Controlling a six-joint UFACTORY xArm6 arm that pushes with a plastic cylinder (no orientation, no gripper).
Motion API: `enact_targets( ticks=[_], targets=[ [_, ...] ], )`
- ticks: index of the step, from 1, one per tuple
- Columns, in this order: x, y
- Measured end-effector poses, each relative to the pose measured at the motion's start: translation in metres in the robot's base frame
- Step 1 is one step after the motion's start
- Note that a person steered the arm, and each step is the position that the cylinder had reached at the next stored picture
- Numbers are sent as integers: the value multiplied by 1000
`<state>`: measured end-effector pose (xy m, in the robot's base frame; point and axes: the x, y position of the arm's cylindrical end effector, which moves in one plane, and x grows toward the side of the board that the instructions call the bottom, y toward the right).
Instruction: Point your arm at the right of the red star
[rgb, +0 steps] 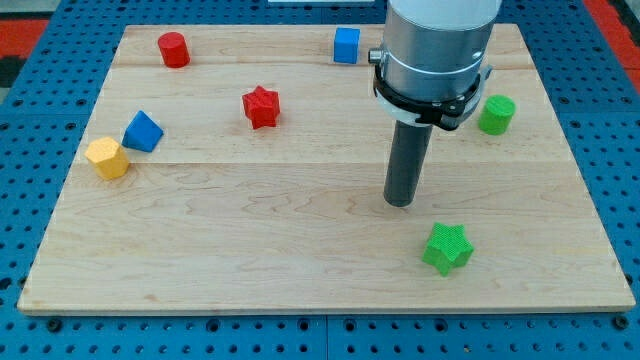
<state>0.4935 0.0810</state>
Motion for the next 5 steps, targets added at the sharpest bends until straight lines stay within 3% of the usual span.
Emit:
enact_targets(
  ticks=[1,3,4,5],
  targets=[
    [0,0],
    [-62,-36],
    [-66,-48],
    [-110,-69]
  ],
)
